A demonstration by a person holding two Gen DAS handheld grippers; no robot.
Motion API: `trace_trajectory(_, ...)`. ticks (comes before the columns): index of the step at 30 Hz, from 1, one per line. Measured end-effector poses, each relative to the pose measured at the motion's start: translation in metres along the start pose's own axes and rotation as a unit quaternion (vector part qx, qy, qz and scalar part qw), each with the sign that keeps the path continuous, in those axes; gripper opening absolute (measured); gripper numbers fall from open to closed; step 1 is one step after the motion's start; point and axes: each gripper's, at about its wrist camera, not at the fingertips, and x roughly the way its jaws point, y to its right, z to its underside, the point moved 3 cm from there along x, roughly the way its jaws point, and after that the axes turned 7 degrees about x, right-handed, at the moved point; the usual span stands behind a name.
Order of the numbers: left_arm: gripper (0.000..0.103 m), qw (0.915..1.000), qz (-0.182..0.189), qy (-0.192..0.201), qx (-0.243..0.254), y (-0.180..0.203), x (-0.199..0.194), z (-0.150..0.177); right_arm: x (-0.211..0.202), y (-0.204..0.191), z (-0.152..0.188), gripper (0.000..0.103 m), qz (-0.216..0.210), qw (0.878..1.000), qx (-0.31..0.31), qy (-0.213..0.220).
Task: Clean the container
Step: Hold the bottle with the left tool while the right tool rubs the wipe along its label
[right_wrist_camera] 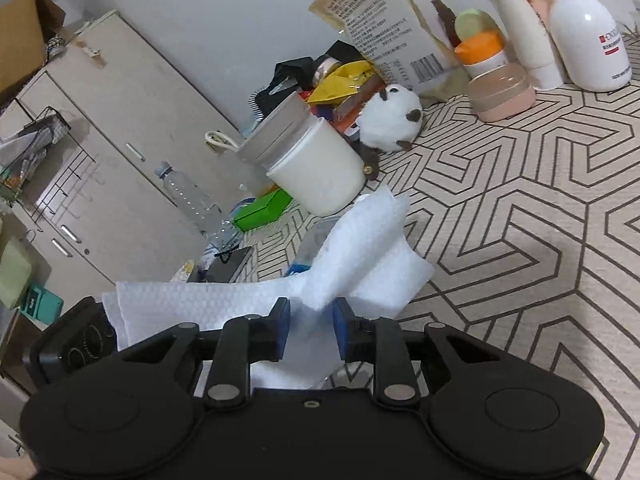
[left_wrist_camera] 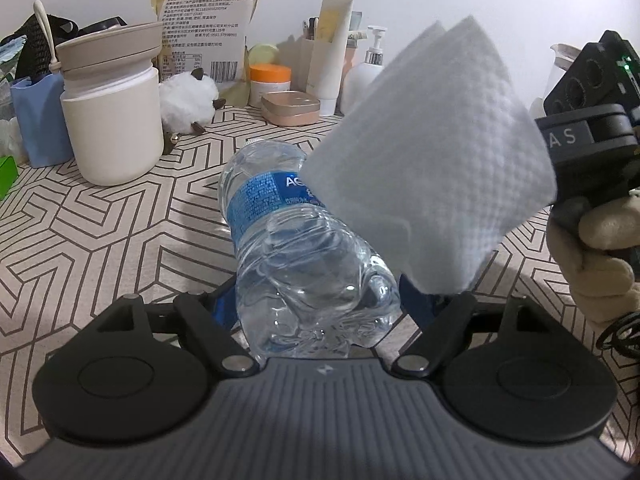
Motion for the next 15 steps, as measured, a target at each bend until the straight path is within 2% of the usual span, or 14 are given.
trace_trajectory(15,0.086,1.0,0.004,-0.006,0.004,-0.0068,0.0055,-0.0001,-0.0005,0.0078,-0.0009,0.028,0.034,0.999,0.001,-0.002)
